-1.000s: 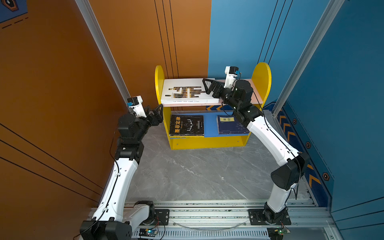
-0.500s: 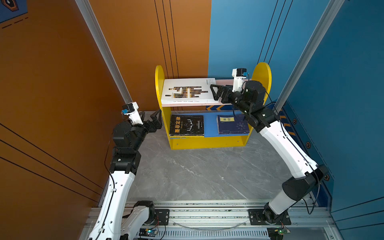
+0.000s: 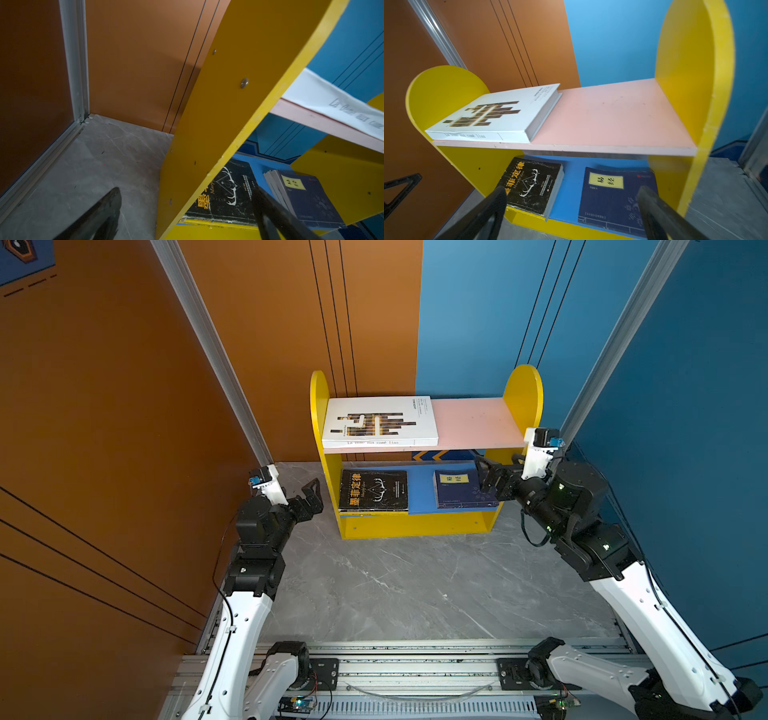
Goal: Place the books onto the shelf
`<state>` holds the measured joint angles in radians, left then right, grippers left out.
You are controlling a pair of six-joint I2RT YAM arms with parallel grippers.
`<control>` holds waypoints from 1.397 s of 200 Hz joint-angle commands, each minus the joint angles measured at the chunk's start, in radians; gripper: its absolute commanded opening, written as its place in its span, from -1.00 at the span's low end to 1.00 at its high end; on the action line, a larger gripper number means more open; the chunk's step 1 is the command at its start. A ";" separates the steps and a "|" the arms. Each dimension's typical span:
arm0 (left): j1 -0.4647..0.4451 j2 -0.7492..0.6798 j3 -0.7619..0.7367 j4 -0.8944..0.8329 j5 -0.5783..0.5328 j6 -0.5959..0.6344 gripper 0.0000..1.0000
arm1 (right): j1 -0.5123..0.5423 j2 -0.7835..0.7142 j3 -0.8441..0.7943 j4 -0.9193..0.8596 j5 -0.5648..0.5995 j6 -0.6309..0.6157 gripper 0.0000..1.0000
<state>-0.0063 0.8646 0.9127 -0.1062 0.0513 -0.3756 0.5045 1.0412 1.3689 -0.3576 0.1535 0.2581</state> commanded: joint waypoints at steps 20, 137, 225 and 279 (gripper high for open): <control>0.009 -0.022 -0.114 -0.027 -0.234 -0.024 0.96 | -0.033 -0.161 -0.166 -0.102 0.241 -0.015 1.00; -0.002 0.120 -0.648 0.654 -0.558 0.131 0.96 | -0.377 -0.165 -0.580 -0.043 0.248 0.170 1.00; -0.028 0.439 -0.687 1.033 -0.509 0.253 0.96 | -0.429 -0.055 -0.686 0.103 0.305 0.159 1.00; -0.067 0.613 -0.643 1.163 -0.431 0.347 0.96 | -0.445 -0.007 -0.758 0.278 0.325 0.120 1.00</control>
<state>-0.0517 1.4570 0.2371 0.9974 -0.4404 -0.0990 0.0658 1.0096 0.6483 -0.2005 0.4347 0.3973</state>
